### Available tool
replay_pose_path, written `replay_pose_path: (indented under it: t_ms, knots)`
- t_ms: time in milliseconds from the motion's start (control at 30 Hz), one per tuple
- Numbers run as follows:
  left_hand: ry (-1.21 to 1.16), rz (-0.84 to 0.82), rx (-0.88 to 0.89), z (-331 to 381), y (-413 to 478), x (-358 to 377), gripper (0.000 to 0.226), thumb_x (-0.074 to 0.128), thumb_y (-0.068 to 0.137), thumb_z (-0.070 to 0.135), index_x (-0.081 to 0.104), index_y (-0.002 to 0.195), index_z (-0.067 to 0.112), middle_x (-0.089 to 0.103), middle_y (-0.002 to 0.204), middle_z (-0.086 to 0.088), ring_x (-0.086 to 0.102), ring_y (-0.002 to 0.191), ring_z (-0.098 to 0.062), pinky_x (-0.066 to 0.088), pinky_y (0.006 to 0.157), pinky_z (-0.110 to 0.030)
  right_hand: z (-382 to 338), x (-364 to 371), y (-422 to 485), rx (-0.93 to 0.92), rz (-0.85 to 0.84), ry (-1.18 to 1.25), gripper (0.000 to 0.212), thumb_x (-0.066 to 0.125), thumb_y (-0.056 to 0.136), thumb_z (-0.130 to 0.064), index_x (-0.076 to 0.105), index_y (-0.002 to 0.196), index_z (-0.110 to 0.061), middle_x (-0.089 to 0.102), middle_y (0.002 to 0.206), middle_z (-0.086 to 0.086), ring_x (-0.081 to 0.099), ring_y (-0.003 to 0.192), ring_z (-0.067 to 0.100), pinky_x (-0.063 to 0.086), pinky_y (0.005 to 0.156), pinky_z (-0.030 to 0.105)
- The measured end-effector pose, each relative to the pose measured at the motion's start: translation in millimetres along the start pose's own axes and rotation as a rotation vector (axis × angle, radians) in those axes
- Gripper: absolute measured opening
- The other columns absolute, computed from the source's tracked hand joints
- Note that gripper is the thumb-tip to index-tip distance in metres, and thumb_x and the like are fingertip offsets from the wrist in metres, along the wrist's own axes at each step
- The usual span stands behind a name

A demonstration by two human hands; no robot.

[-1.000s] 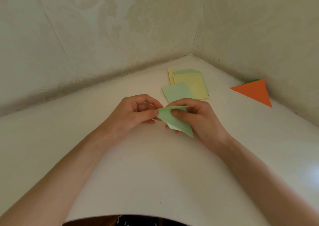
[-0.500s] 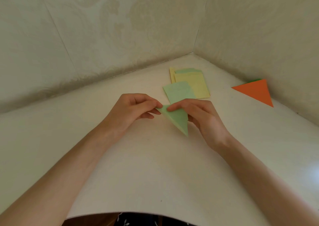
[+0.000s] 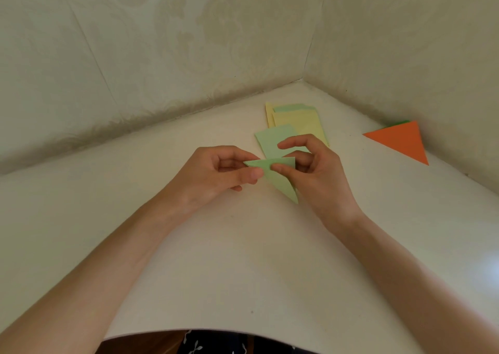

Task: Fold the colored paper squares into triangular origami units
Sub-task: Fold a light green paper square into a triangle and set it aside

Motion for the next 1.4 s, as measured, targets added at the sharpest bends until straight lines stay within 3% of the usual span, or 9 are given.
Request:
replay_pose_path:
  t_ms: [100,167,300,433,567,667,800,1067,1400]
  knots:
    - [0.02,-0.011,0.018,-2.1,0.8,2.1,0.025,0.072,0.063,0.022,0.068,0.086,0.014,0.073,0.076,-0.002,0.067,0.07,-0.008,0.051,0.061,-0.016,-2.1,1.6,-0.8,-0.016,-0.01,-0.011,0.025,0.068,0.083,-0.005,0.057,0.096,-0.024,0.046,0.062,0.022,0.04,0.059,0.022,0.035,0.056,0.03]
    - [0.039,0.005,0.042,-0.3,0.7,1.6,0.022,0.07,0.066,0.026,0.068,0.084,0.013,0.073,0.075,-0.001,0.068,0.07,-0.009,0.051,0.061,-0.017,-5.0,4.0,-1.8,-0.028,-0.029,-0.013,0.028,0.069,0.083,-0.006,0.056,0.096,-0.028,0.054,0.077,0.033,0.046,0.062,0.026,0.039,0.059,0.034]
    - [-0.021,0.06,0.033,2.7,-0.6,-2.2,0.038,0.058,0.07,0.048,0.07,0.081,0.014,0.073,0.078,0.0,0.07,0.072,-0.014,0.053,0.066,-0.023,-8.6,7.9,-4.2,-0.051,-0.108,-0.05,0.041,0.069,0.082,-0.003,0.051,0.107,-0.03,0.063,0.079,0.015,0.056,0.067,0.029,0.049,0.063,0.036]
    - [0.031,0.018,0.027,-2.1,0.2,2.2,0.018,0.068,0.071,0.024,0.07,0.082,0.01,0.073,0.074,-0.001,0.067,0.069,-0.01,0.054,0.065,-0.022,-5.5,11.3,-4.4,-0.054,-0.152,-0.04,0.049,0.069,0.081,-0.001,0.048,0.115,-0.03,0.061,0.08,0.006,0.059,0.073,0.015,0.051,0.069,0.033]
    - [-0.119,0.116,0.083,-0.6,1.0,0.7,0.003,0.065,0.079,0.005,0.067,0.082,0.006,0.072,0.07,0.0,0.069,0.067,-0.01,0.054,0.063,-0.018,-1.8,5.7,-1.2,0.054,-0.08,0.094,0.023,0.072,0.08,-0.011,0.063,0.101,-0.009,0.066,0.093,0.01,0.062,0.083,0.015,0.05,0.076,0.03]
    - [-0.21,0.167,0.085,-1.4,0.6,2.5,0.004,0.064,0.079,0.004,0.066,0.081,0.007,0.072,0.071,0.0,0.069,0.069,-0.011,0.055,0.063,-0.019,1.7,4.6,-1.1,0.084,-0.051,0.204,0.033,0.069,0.083,-0.023,0.063,0.089,0.009,0.062,0.084,0.016,0.059,0.079,0.02,0.045,0.076,0.036]
    - [-0.254,0.176,0.092,-2.2,1.1,4.7,0.01,0.066,0.072,0.012,0.066,0.081,0.008,0.072,0.072,-0.001,0.069,0.07,-0.011,0.055,0.064,-0.02,0.4,2.8,-0.7,0.04,0.027,0.248,0.021,0.062,0.087,-0.02,0.067,0.076,-0.002,0.061,0.074,0.007,0.054,0.073,0.018,0.043,0.071,0.035]
    - [-0.253,0.173,0.086,-3.0,0.5,6.4,0.009,0.066,0.071,0.011,0.067,0.08,0.01,0.072,0.068,0.0,0.069,0.067,-0.009,0.055,0.064,-0.019,1.6,1.0,-1.3,0.053,0.056,0.26,0.017,0.065,0.086,-0.012,0.067,0.081,0.004,0.064,0.078,0.012,0.057,0.073,0.018,0.045,0.069,0.032]
    - [-0.236,0.183,0.044,-5.9,1.2,2.5,0.018,0.069,0.068,0.015,0.07,0.085,0.008,0.074,0.078,-0.006,0.071,0.074,-0.016,0.058,0.067,-0.024,0.8,0.8,-1.5,0.07,0.065,0.26,0.009,0.065,0.085,-0.009,0.07,0.081,-0.003,0.069,0.077,0.005,0.061,0.072,0.013,0.048,0.066,0.024]
Point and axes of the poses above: each hand's wrist, its own y-axis towards the middle knuckle, its own x-axis out of the palm, z = x × y, the point moved 6 cm from there along y, towards the middle knuckle
